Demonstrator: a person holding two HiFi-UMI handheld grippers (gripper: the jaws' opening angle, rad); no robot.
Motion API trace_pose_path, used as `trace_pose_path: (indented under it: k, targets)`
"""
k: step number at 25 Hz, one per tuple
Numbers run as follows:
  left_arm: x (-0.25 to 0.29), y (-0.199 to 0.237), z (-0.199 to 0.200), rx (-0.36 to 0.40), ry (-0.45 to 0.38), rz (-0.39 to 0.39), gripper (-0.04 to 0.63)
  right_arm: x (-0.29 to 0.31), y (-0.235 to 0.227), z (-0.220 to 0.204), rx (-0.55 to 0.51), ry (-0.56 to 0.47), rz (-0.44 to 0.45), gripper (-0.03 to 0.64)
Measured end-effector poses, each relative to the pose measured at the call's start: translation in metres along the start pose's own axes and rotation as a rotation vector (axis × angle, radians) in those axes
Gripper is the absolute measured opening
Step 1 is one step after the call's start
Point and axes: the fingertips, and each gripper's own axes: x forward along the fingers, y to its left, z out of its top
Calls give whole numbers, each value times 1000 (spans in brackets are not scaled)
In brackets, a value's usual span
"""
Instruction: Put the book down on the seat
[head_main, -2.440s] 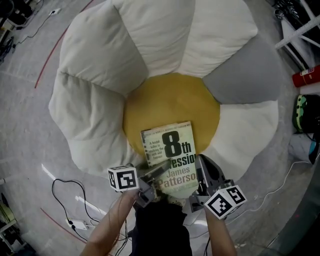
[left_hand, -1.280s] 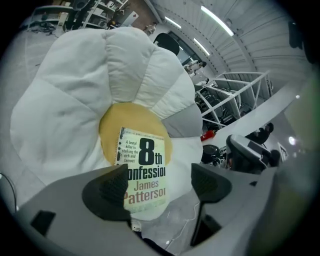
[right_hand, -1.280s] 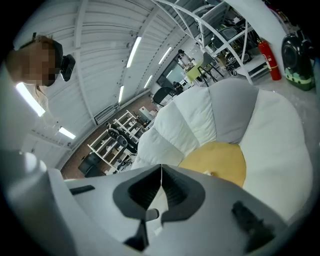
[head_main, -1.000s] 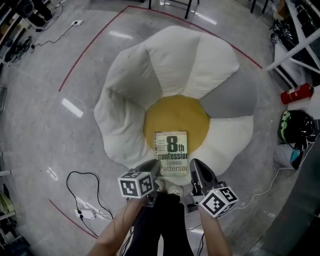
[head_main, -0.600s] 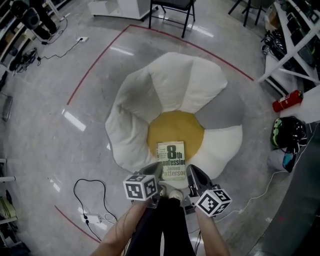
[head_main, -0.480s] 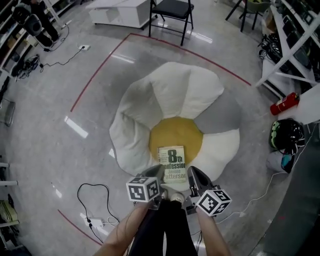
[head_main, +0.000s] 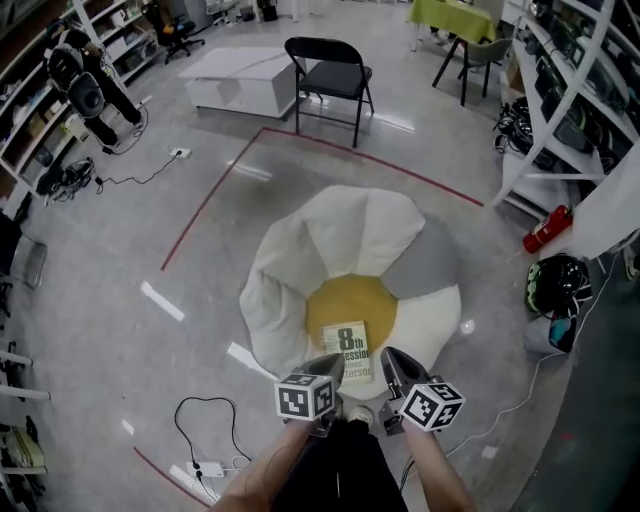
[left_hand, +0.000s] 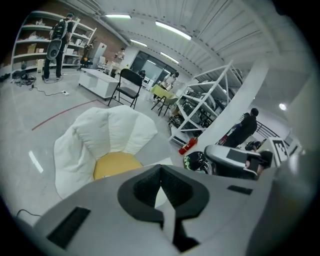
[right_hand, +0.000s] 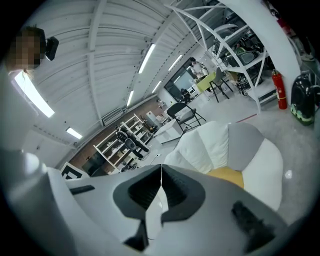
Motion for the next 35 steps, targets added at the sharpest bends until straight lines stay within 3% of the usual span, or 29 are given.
trace_pose_path:
  k: [15, 23, 29, 32, 35]
  targets:
    - [-85, -81, 34, 134, -77, -99, 9, -83, 83, 33, -25, -75, 87, 13]
    - [-121, -135, 31, 210, -116, -206, 9, -119, 125, 56, -72, -170, 153, 13]
    - [-125, -149, 42, 223, -159, -240, 9, -136, 127, 67, -108, -251, 136, 13]
    - [-127, -148, 51, 235, -197, -232, 9, -141, 122, 74, -100, -312, 148, 12]
    - [-130, -143, 52, 229, -216, -218, 9, -143, 119, 78, -139, -324, 106, 12]
